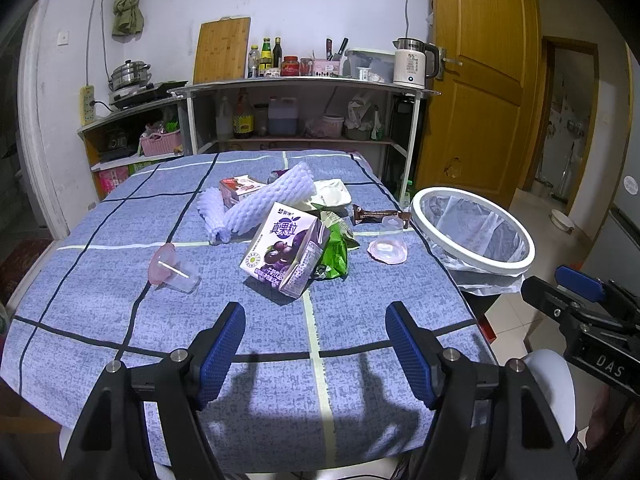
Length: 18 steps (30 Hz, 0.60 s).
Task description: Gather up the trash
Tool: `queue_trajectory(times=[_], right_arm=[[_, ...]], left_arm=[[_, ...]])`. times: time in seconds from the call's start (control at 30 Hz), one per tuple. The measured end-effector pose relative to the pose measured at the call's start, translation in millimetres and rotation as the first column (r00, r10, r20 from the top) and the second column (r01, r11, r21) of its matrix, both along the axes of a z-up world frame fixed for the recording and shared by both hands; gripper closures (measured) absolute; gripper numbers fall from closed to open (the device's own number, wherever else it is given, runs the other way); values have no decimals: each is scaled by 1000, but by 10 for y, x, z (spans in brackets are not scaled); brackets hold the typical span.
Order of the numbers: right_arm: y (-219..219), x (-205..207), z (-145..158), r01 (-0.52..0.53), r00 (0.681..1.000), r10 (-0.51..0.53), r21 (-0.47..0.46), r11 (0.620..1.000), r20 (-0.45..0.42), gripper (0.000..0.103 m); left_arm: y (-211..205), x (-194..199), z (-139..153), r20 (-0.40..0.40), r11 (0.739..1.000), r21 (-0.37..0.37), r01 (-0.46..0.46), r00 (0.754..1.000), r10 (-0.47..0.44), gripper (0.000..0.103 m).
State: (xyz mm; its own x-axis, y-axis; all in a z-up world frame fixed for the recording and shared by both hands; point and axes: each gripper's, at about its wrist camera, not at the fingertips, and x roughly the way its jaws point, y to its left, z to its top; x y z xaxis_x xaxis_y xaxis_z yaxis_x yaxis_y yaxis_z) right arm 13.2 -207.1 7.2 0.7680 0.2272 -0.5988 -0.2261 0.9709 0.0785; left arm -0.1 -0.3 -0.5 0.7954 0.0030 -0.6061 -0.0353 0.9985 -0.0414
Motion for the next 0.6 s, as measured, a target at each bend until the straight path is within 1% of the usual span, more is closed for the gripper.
queue_trajectory(times=[0.6], right_arm=[[-2, -7, 11, -1, 1000, 1, 0, 1000, -1, 33]], left_arm=[[0, -4, 1, 2, 1000, -1, 0, 1000, 0, 31]])
